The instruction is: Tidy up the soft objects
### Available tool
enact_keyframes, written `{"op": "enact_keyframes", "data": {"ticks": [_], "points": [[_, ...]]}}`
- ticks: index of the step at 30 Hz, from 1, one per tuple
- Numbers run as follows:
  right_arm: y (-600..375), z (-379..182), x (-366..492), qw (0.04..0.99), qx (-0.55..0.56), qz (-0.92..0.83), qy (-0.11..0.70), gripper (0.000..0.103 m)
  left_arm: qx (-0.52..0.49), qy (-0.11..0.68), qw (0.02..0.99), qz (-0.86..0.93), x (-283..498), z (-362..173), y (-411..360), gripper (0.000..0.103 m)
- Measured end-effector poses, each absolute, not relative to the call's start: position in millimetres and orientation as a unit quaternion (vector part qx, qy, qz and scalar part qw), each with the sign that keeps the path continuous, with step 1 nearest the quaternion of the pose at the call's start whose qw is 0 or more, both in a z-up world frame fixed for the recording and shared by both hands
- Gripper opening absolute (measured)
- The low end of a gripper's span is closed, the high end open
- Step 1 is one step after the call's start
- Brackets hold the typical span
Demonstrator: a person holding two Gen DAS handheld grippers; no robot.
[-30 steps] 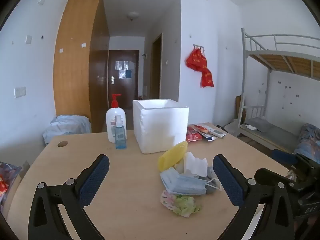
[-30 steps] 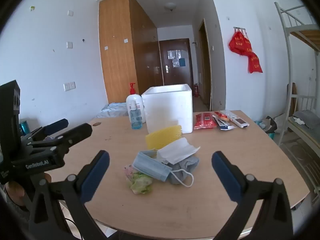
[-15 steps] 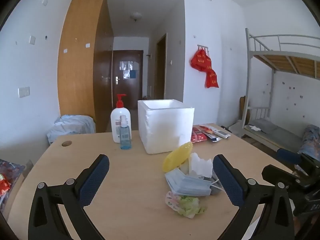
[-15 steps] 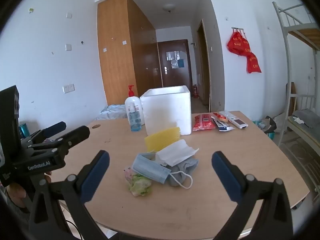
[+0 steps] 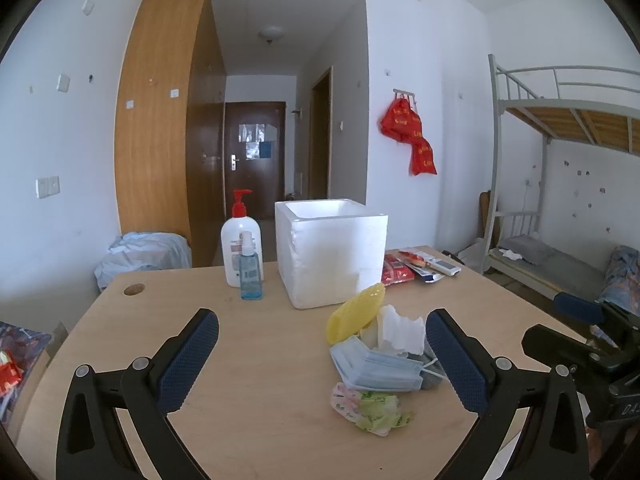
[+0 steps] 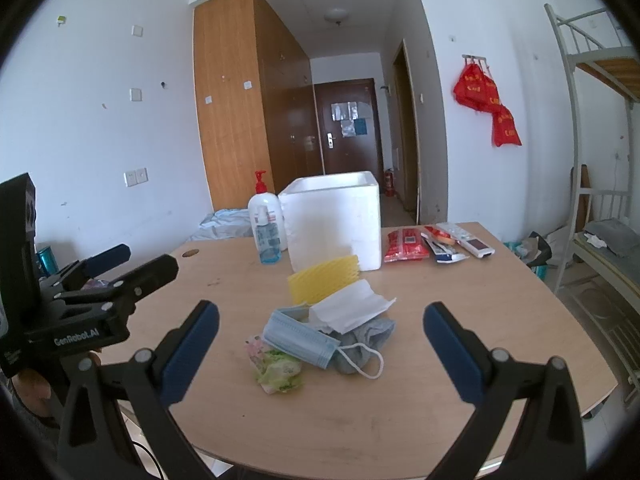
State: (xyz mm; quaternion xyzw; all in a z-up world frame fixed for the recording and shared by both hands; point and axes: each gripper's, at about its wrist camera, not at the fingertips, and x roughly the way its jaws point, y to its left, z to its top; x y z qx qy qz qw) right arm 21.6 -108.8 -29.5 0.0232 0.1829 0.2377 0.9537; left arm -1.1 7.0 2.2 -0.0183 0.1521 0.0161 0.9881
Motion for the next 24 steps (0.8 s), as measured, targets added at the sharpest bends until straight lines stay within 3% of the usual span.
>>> {"op": "enact_keyframes", "data": {"ticks": [24], "points": [[-108.0,-28.8,22.3,0.954,0.023,0.236,0.182,0.103,-0.014,0.154,0.988,0.017,-0.2,-1.4,4.7,0.103]]}}
